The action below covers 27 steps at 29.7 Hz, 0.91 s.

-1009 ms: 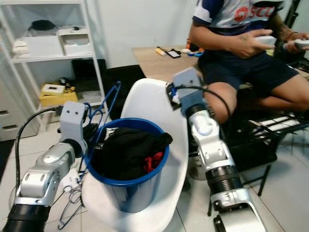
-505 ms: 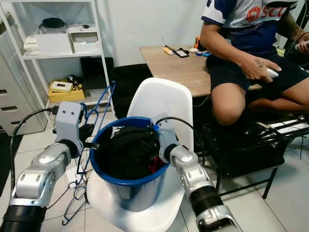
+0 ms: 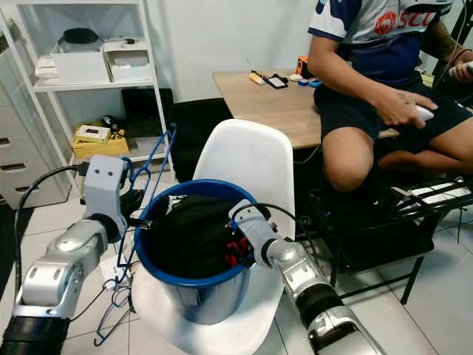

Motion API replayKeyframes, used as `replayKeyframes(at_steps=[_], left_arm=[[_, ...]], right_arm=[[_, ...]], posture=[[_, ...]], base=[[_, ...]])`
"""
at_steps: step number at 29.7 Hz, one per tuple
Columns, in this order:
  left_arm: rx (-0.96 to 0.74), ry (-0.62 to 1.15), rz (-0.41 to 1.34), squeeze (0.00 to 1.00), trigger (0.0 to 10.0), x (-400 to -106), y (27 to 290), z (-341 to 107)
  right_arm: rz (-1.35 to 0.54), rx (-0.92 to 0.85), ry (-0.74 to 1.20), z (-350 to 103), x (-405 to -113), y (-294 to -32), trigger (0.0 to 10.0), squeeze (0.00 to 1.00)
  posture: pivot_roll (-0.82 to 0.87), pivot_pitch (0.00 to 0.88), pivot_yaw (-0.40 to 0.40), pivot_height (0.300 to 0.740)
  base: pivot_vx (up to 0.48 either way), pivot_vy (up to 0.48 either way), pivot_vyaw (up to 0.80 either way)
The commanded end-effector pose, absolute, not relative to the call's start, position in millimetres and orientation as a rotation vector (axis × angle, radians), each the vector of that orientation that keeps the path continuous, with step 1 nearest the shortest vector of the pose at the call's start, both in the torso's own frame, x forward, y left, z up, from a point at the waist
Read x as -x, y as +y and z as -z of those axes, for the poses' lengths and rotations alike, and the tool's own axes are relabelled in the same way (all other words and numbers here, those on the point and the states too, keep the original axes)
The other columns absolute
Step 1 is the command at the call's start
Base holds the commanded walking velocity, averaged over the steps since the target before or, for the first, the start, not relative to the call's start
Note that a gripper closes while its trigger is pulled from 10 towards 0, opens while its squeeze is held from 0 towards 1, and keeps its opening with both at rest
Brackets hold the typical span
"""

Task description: Hang hanger

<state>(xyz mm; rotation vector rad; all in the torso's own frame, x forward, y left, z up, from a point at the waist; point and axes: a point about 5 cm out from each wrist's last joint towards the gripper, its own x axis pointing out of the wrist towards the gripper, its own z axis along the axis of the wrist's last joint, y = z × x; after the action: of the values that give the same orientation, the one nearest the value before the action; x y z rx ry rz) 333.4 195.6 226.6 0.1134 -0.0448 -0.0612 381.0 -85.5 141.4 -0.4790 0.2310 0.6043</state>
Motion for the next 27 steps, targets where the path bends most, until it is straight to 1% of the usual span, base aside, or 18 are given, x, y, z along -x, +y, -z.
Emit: replayKeyframes(at_steps=[1,4,8,12,14,16,18,19,23,25,26,27], left_arm=[[-0.134,-0.034,0.049,0.0,10.0,-329,202,-225],[-0.135,-0.033,0.049,0.0,10.0,-329,202,-226],[-0.138,-0.031,0.051,0.0,10.0,-327,201,-226],[-0.139,-0.029,0.05,0.0,10.0,-327,201,-226],[-0.143,-0.026,0.047,0.0,10.0,-325,203,-226],[-0.153,-0.016,0.041,0.0,10.0,-322,206,-226],[-0.153,-0.016,0.041,0.0,10.0,-322,206,-226],[-0.16,-0.009,0.039,0.0,10.0,-320,209,-226],[-0.165,-0.005,0.039,0.0,10.0,-319,210,-227],[-0.166,-0.001,0.045,0.0,10.0,-320,208,-226],[-0.166,-0.001,0.045,0.0,10.0,-320,208,-226],[-0.166,0.0,0.052,0.0,10.0,-320,206,-226]], right_arm=[[-0.611,0.429,0.156,-157,-386,-76,10.0,0.0],[-0.617,0.41,0.141,-161,-386,-72,10.0,0.0],[-0.651,0.347,0.094,-176,-390,-49,10.0,0.0],[-0.662,0.353,0.091,-176,-389,-45,10.0,0.0],[-0.678,0.356,0.092,-175,-388,-41,10.0,0.0],[-0.711,0.371,0.139,-165,-385,-35,10.0,0.0],[-0.711,0.371,0.139,-165,-385,-35,10.0,0.0],[-0.75,0.391,0.206,-151,-379,-33,10.0,0.0],[-0.776,0.438,0.237,-141,-375,-33,10.0,0.0],[-0.751,0.555,0.248,-133,-374,-40,10.0,0.0],[-0.751,0.555,0.248,-133,-374,-40,10.0,0.0],[-0.729,0.6,0.257,-131,-375,-45,10.0,0.0]], posture=[[0.07,0.224,-0.028,0.74],[0.07,0.226,-0.028,0.74],[0.09,0.242,-0.032,0.74],[0.09,0.244,-0.032,0.74],[0.1,0.26,-0.031,0.74],[0.12,0.274,-0.028,0.74],[0.12,0.274,-0.028,0.74],[0.13,0.282,-0.023,0.74],[0.12,0.286,-0.017,0.74],[0.12,0.288,-0.013,0.74],[0.12,0.288,-0.013,0.74],[0.12,0.291,-0.008,0.74]], base=[[0.0,0.0,0.0],[0.0,0.0,0.0],[0.0,0.0,0.0],[0.0,0.0,0.0],[0.0,0.0,0.0],[0.0,0.0,0.0],[0.0,0.0,0.0],[0.0,0.0,0.0],[0.0,0.0,0.0],[0.0,0.0,0.0],[0.0,0.0,0.0],[0.0,0.0,0.0]])
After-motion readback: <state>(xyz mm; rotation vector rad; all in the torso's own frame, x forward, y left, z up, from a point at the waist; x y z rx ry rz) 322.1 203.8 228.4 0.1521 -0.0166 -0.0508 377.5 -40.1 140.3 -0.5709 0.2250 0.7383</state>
